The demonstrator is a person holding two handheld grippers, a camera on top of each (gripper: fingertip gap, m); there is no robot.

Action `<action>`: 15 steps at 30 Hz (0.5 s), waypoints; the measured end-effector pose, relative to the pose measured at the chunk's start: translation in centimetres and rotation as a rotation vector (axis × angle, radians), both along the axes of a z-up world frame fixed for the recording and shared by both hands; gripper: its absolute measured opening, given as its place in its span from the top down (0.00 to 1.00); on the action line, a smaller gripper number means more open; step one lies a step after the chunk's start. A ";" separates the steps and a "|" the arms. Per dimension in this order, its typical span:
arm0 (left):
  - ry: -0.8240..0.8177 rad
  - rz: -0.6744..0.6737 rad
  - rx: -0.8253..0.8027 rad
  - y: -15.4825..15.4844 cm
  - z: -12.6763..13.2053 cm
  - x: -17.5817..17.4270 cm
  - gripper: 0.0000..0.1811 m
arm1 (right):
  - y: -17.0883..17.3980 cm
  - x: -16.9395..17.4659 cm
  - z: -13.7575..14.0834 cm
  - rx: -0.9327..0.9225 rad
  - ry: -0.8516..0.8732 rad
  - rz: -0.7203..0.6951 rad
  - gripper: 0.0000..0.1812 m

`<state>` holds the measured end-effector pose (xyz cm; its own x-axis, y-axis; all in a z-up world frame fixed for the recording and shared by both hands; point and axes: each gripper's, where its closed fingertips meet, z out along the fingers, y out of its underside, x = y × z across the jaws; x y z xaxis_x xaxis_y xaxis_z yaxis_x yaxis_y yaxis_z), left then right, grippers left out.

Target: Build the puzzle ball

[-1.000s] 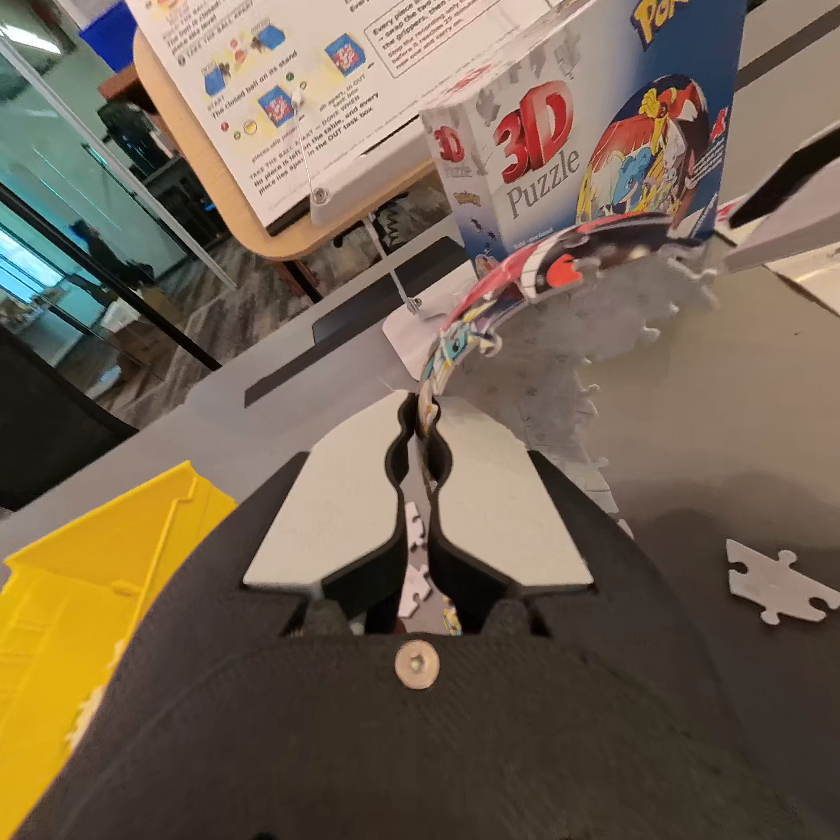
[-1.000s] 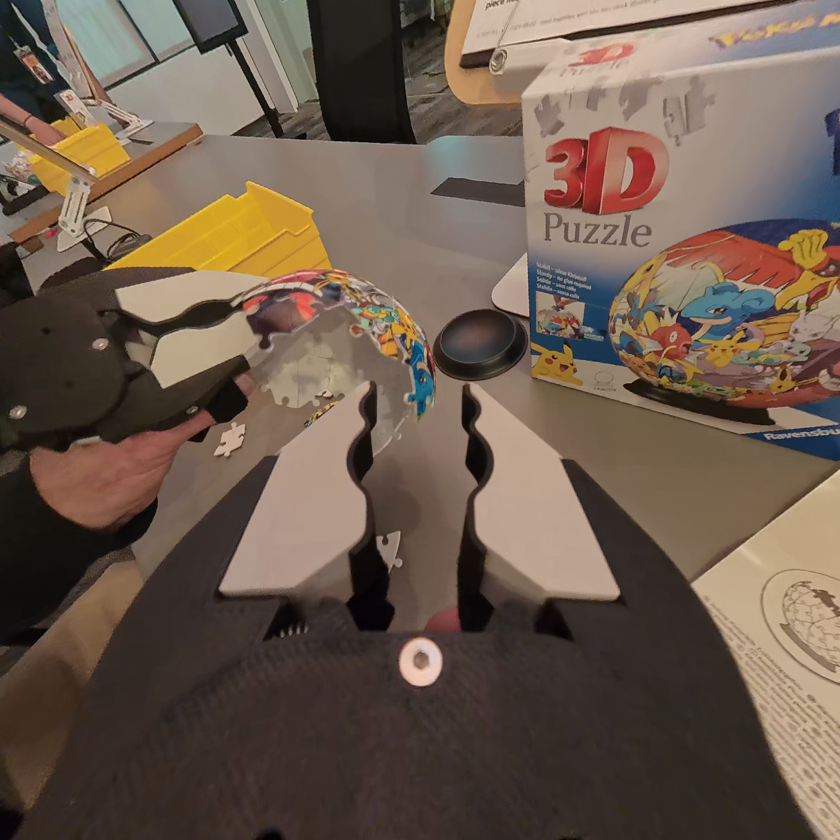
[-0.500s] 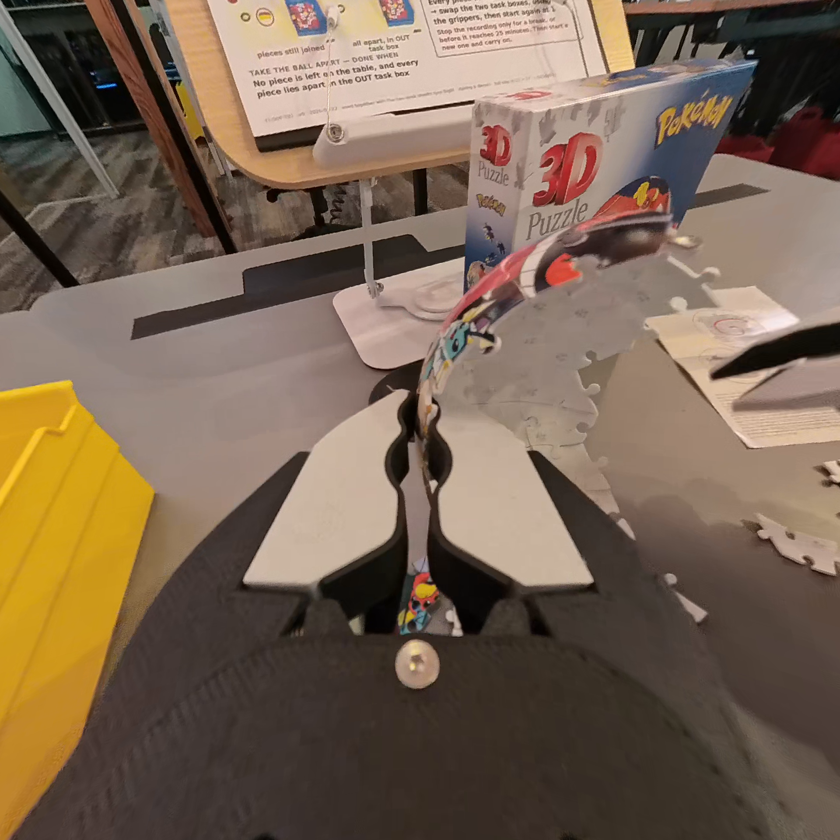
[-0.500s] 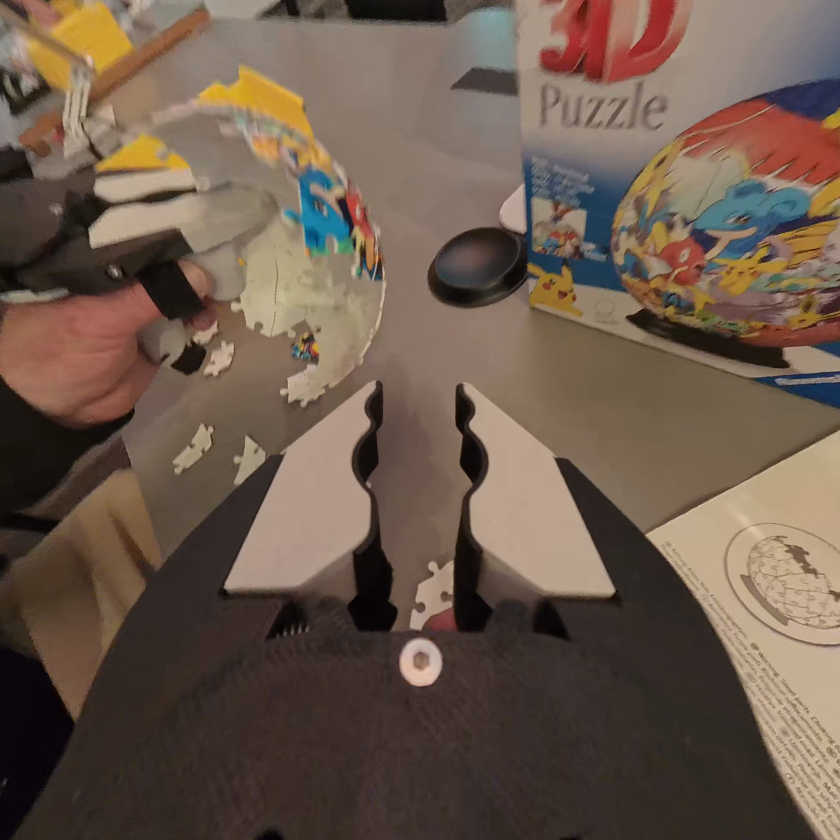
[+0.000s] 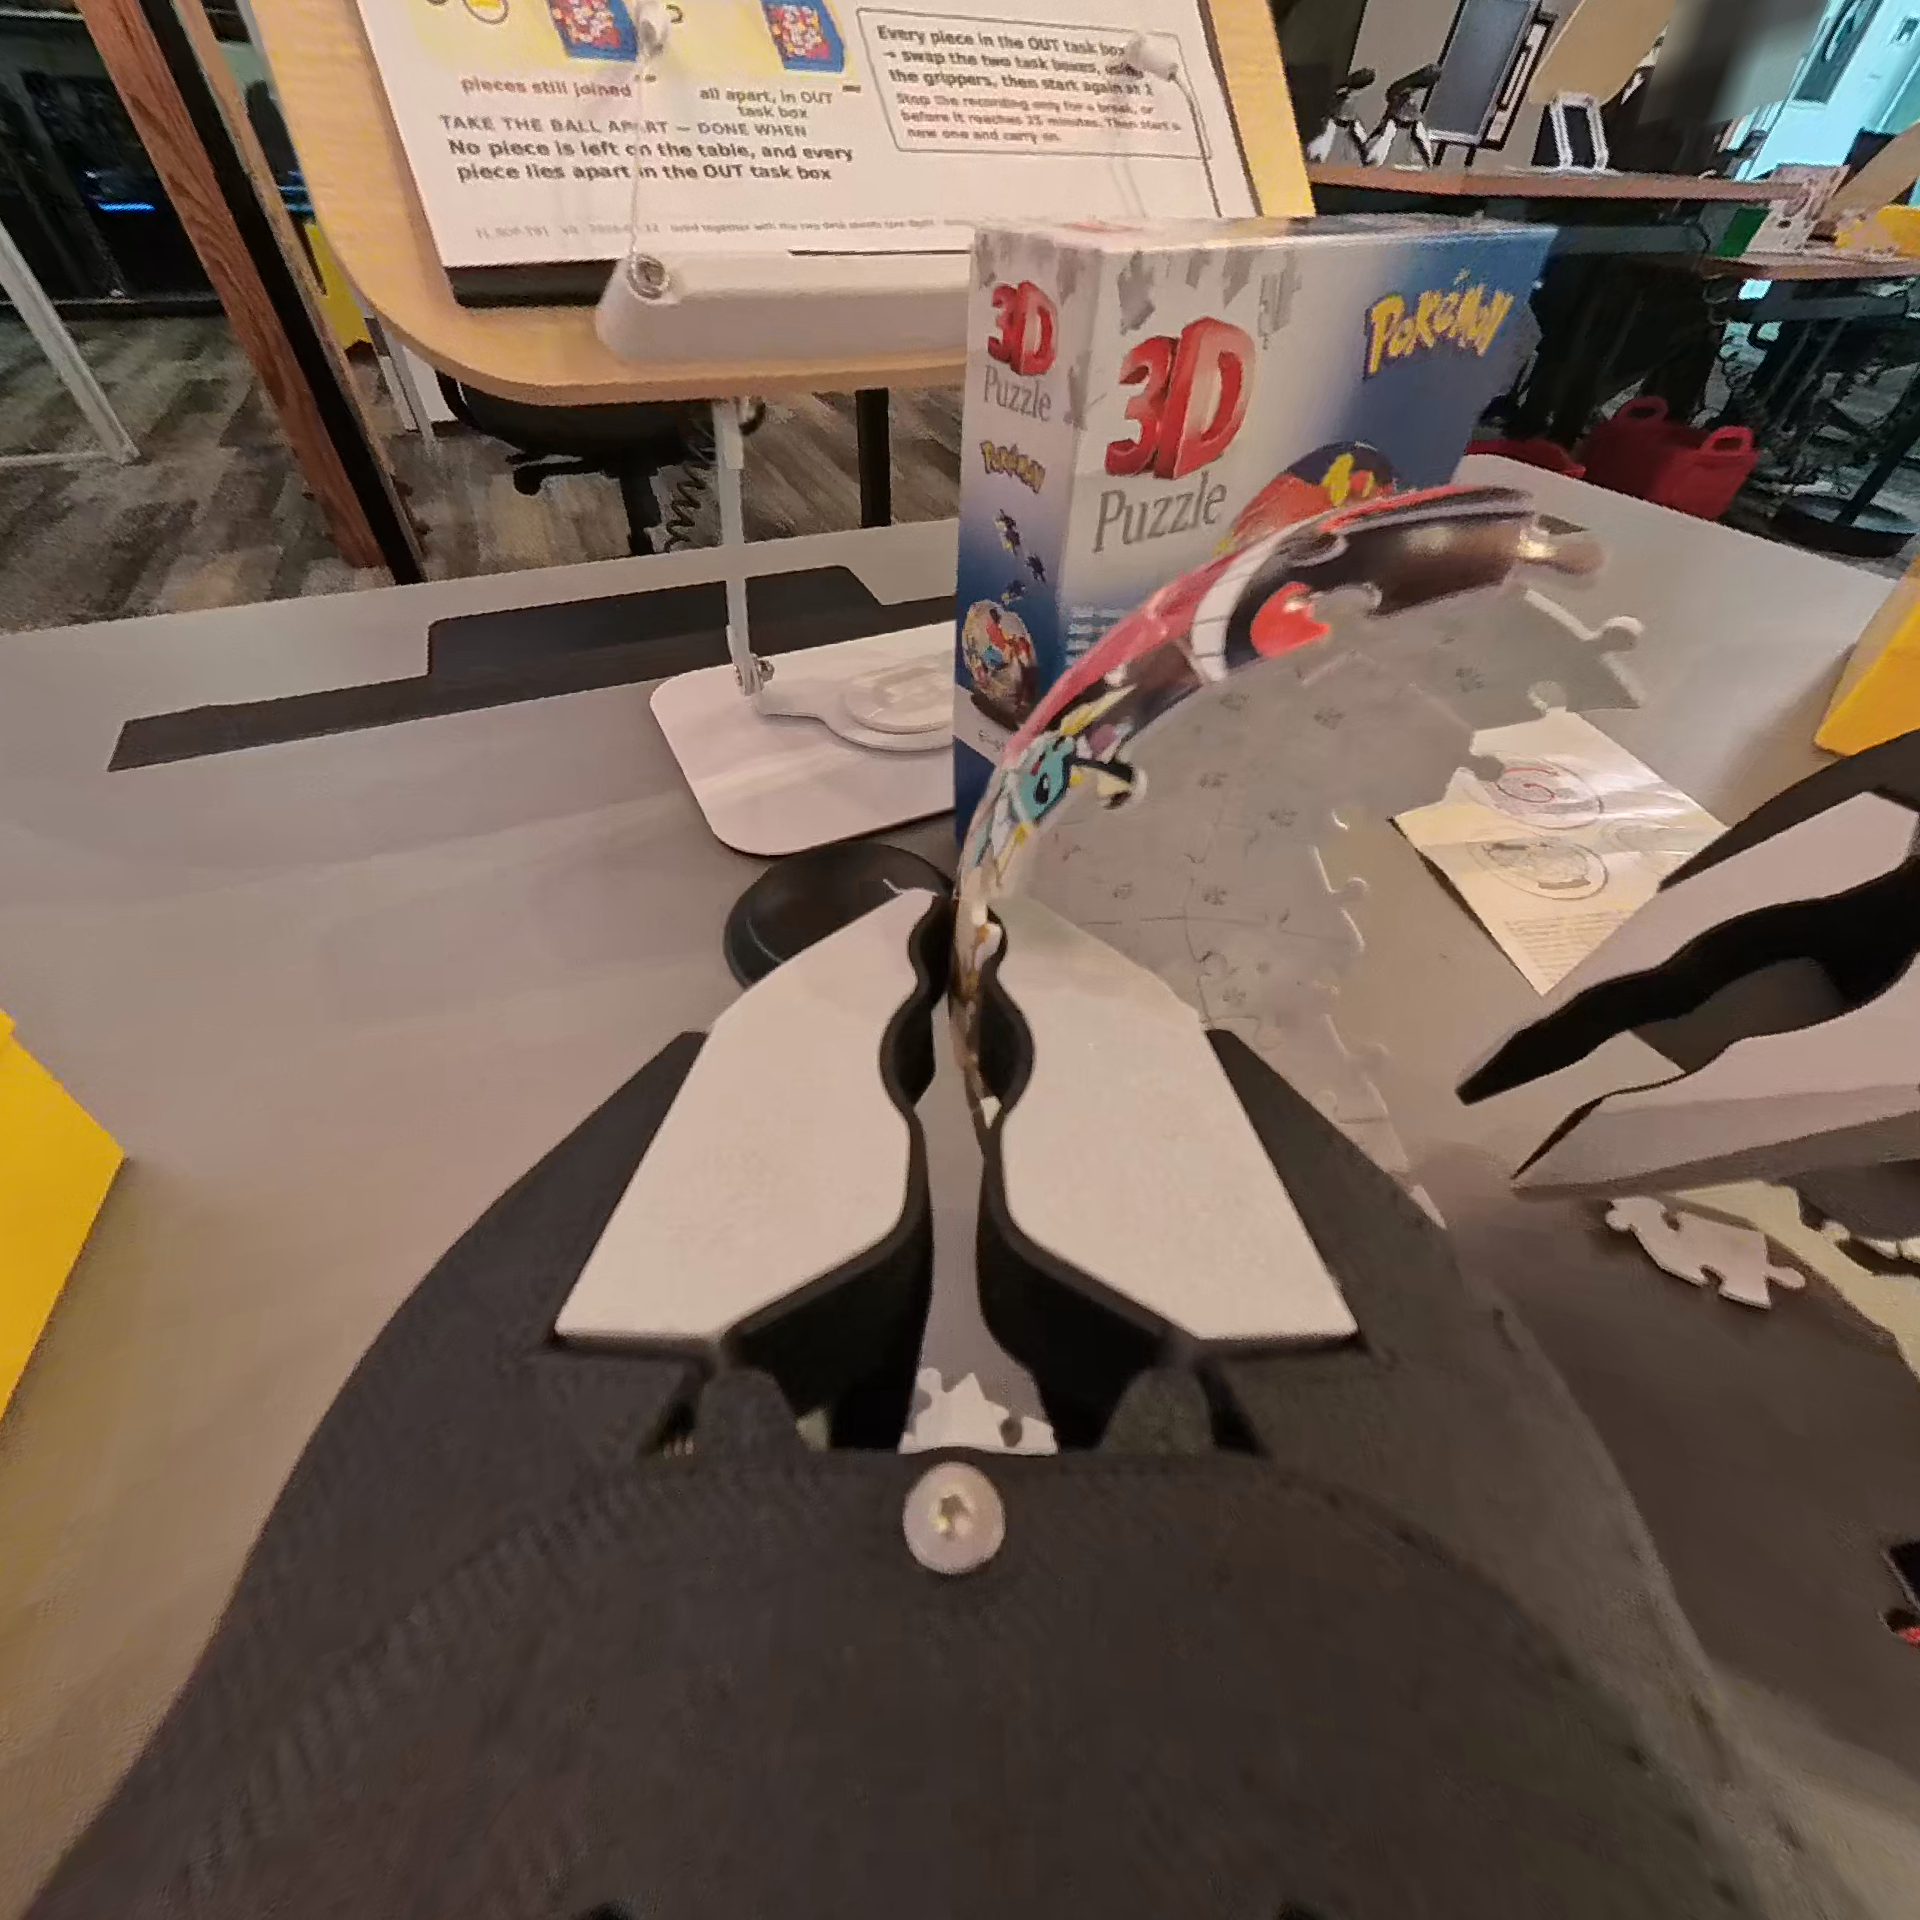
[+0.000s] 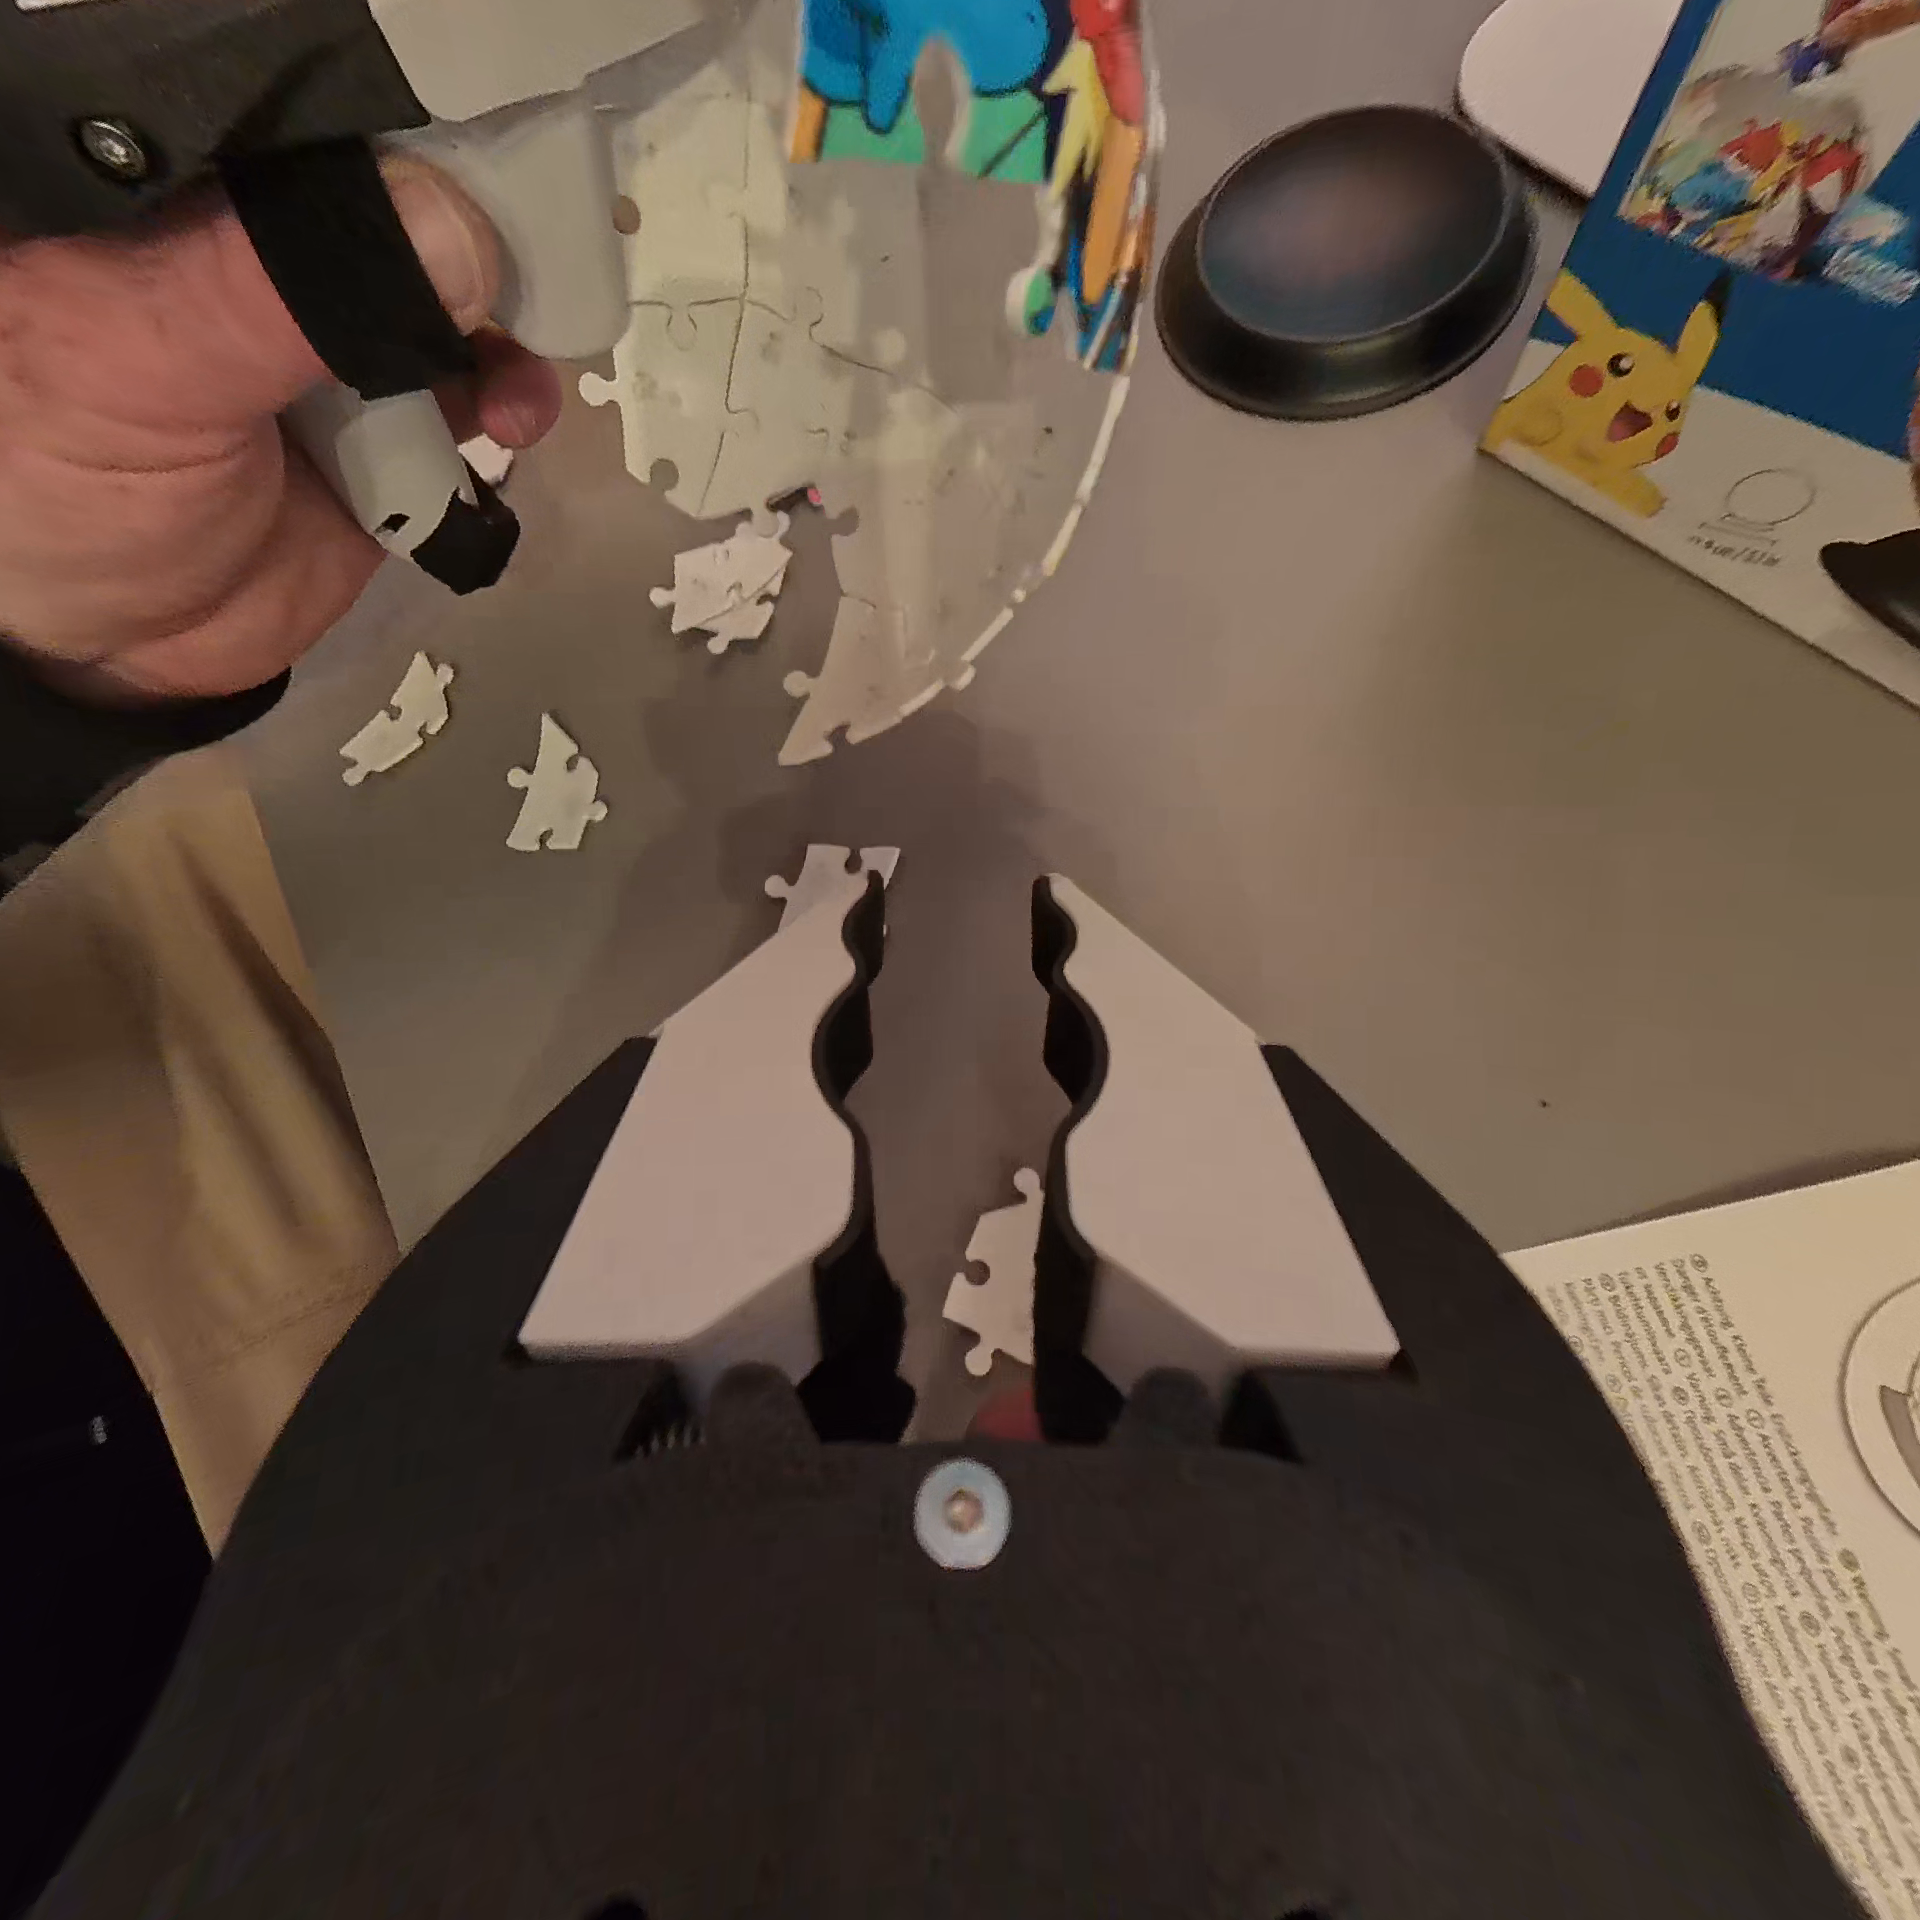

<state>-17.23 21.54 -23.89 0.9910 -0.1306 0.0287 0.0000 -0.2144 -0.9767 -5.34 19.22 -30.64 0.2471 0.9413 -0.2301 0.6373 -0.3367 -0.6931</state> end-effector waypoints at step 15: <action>-0.001 -0.006 -0.028 0.1 -1.9 2.4 0.99 | -3.2 1.1 -2.2 0.011 -0.145 0.199 0.89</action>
